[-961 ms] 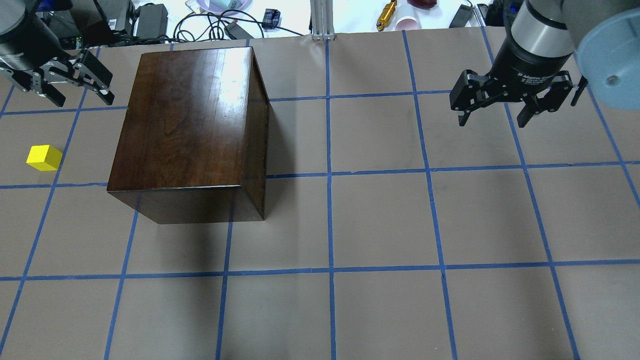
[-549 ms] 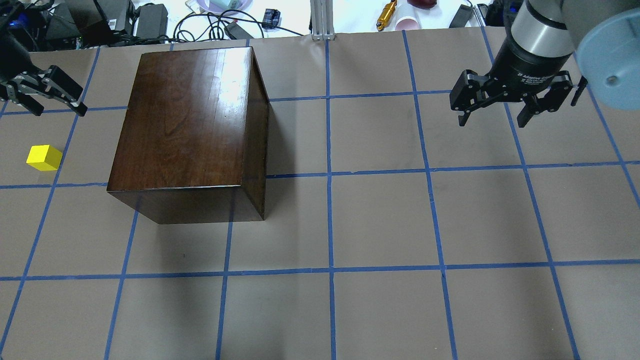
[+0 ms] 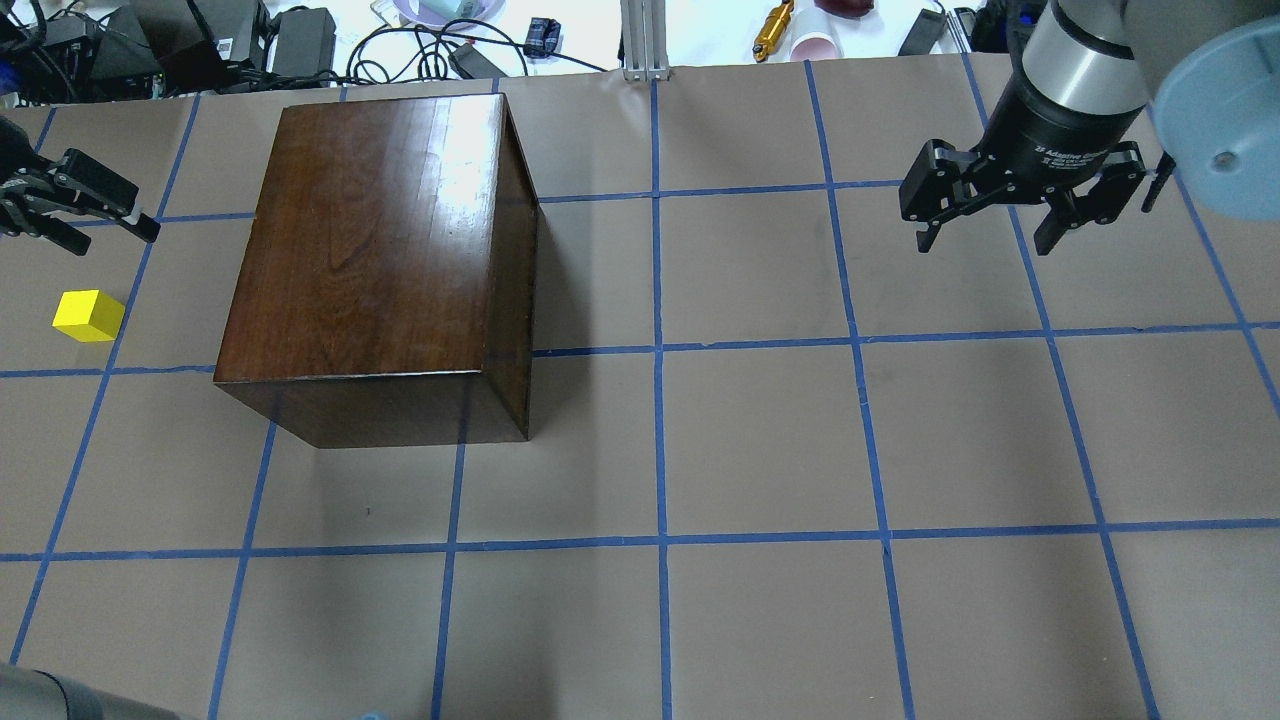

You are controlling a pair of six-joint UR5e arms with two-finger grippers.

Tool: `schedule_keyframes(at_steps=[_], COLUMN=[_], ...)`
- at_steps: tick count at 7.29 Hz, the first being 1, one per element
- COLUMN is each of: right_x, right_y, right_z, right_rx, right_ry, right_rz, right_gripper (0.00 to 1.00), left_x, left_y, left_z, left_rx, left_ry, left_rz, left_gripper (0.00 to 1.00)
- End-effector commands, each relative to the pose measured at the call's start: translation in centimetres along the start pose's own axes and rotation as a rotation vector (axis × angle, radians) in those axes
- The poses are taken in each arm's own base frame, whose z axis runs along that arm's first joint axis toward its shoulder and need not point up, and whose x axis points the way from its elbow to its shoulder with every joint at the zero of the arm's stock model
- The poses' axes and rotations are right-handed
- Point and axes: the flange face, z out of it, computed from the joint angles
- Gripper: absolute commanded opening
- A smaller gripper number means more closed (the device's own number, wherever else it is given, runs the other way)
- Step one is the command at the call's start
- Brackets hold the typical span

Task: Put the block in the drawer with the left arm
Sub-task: 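Move the left gripper down beside the cabinet toward the drawer handle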

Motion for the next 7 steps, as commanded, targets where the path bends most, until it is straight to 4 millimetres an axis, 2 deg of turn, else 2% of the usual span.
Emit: schedule_keyframes(at_steps=[1,3,5,7], right_x=[0.0,0.0,0.0,0.0], right_y=[0.0,0.0,0.0,0.0], right_z=[0.0,0.0,0.0,0.0], right_rx=[0.0,0.0,0.0,0.0], right_ry=[0.001,-0.001,-0.001,0.001], right_rz=[0.0,0.0,0.0,0.0], right_gripper=[1.0,1.0,1.0,1.0], left_x=[-1.9,-3.1,-3.0,-3.5], left_y=[-0.9,-1.7,-1.9,-2.0], left_z=[2.2,4.7,7.5,9.0], left_rx=[0.02,-0.008,0.0,-0.006], left_ry=[0.091,0.122,0.22,0.227], left_rz=[-0.013,-0.02,-0.04,-0.045], left_gripper=[1.0,1.0,1.0,1.0])
